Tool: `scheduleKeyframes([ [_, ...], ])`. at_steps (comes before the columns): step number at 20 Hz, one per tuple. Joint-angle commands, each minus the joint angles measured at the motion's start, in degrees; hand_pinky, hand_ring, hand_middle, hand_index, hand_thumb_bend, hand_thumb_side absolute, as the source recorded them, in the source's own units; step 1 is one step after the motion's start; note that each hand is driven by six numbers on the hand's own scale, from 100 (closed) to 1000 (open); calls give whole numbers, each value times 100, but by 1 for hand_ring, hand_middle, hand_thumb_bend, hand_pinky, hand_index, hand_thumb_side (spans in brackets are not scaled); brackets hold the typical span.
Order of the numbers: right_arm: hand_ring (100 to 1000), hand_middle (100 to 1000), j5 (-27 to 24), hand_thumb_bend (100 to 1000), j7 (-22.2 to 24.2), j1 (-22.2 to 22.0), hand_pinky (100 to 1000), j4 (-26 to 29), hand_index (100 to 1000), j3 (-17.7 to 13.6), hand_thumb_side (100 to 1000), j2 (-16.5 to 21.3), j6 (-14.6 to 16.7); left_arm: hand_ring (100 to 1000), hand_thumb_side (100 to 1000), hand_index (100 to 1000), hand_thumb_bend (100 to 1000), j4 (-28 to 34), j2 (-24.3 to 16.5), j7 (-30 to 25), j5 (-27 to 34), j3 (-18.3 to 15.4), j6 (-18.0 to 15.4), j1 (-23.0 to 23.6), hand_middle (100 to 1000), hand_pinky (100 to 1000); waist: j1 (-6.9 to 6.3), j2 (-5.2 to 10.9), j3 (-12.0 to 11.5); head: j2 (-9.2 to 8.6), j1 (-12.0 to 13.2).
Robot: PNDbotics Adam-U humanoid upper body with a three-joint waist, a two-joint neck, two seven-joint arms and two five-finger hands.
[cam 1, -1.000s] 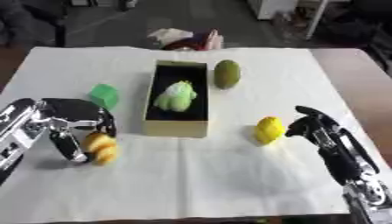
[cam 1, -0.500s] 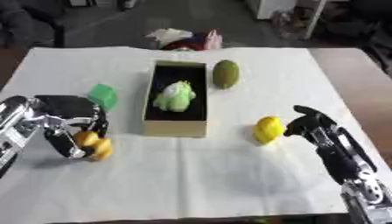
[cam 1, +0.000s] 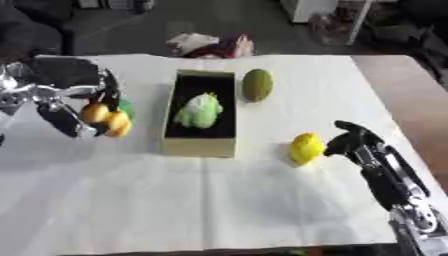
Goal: Pick up objects on the table and place them in the box.
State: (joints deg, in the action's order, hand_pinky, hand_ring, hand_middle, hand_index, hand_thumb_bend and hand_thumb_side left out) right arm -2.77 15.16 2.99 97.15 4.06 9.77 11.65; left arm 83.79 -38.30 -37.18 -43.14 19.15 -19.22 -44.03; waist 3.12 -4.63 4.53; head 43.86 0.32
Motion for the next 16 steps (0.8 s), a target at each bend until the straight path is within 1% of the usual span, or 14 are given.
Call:
scheduleKeyframes([
  [1, 610, 584, -65, 100, 57, 62, 747, 70, 869, 41, 718, 7, 9, 500, 100, 606, 280, -365, 306, 299, -250, -63, -1, -381, 497, 629, -2, 66, 45, 26, 103],
  [4, 610, 584, -96, 100, 113, 71, 747, 65, 869, 94, 719, -24, -1, 498, 100, 604, 275, -849, 756, 645, -547, -88, 48, -633, 494, 629, 23, 66, 120, 26, 203],
  [8, 610, 584, -132, 100, 183, 101, 747, 68, 868, 156, 719, -50, -8, 493, 100, 600, 262, -1366, 1226, 1026, -634, -91, 71, -837, 490, 628, 56, 47, 217, 26, 301],
  [12, 610, 584, -152, 100, 210, 103, 747, 69, 867, 172, 721, -55, -13, 495, 100, 607, 262, -1683, 1560, 1075, -556, -26, 45, -890, 492, 635, 55, 28, 266, 26, 336],
  [16, 610, 584, -161, 100, 231, 105, 747, 75, 865, 186, 722, -60, -15, 497, 100, 610, 261, -2012, 1852, 1011, -296, 17, 61, -849, 495, 635, 52, 19, 284, 26, 322],
])
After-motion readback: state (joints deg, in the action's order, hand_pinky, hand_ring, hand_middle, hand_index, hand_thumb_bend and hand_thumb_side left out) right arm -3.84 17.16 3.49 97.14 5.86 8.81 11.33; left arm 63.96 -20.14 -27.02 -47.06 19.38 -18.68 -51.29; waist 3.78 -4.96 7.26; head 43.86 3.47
